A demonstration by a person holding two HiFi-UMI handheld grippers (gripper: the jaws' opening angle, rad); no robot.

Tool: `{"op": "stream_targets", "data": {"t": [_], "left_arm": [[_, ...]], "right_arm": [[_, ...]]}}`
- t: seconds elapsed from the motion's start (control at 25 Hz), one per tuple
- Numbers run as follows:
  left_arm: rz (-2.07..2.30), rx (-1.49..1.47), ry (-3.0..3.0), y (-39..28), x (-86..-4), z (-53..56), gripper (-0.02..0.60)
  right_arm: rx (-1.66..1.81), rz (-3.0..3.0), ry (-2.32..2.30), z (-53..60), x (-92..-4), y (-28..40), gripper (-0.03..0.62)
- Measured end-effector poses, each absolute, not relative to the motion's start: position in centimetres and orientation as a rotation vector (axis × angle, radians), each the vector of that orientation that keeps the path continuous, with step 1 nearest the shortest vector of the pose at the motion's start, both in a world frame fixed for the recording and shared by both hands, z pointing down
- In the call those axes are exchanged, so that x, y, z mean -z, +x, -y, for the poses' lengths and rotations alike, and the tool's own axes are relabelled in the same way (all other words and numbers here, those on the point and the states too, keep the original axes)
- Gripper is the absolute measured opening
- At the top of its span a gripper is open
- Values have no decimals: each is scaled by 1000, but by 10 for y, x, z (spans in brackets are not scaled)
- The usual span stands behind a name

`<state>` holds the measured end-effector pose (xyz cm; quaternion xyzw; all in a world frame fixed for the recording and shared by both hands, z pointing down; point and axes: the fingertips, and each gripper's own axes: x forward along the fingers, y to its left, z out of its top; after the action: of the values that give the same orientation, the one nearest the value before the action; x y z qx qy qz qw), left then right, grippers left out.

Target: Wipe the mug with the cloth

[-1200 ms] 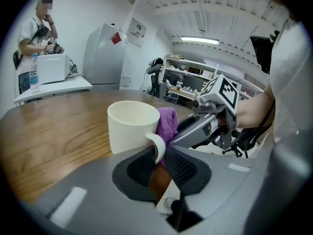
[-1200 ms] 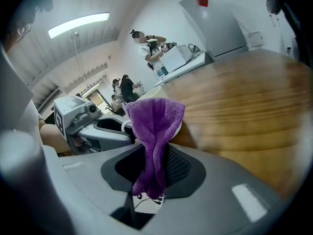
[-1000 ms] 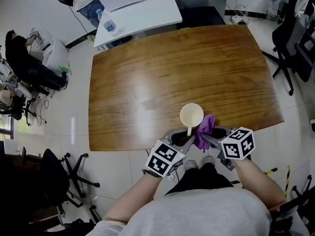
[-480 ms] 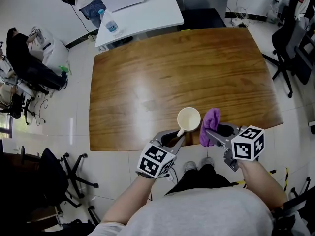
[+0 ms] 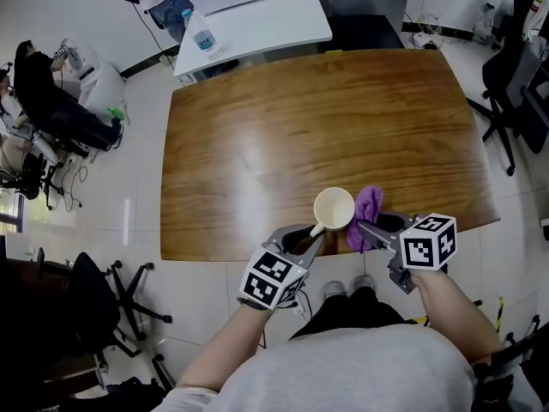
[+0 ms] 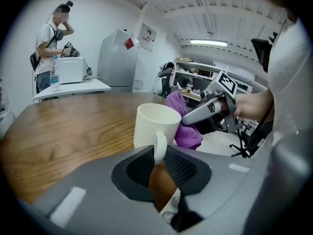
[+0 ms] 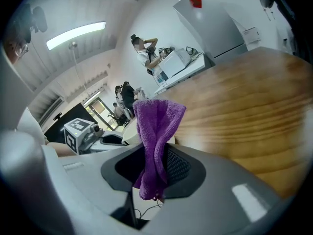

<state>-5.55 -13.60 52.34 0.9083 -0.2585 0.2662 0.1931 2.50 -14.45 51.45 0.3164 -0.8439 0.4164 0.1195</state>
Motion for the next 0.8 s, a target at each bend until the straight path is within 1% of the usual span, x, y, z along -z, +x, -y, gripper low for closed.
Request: {"op": "stream_targets", "data": {"t": [0.16, 0.48, 0.8], "left_arm": [[728, -743, 2549, -60, -524, 139, 64], [737, -723, 2553, -65, -524, 146, 66], [765, -731, 2541, -71, -525, 150, 66]], "right_arm": [[-1158, 2400, 913, 148, -533, 24, 107], [-1162, 2352, 875, 152, -546, 21, 107], [-1042, 2402, 881, 166, -515, 26, 107]]}}
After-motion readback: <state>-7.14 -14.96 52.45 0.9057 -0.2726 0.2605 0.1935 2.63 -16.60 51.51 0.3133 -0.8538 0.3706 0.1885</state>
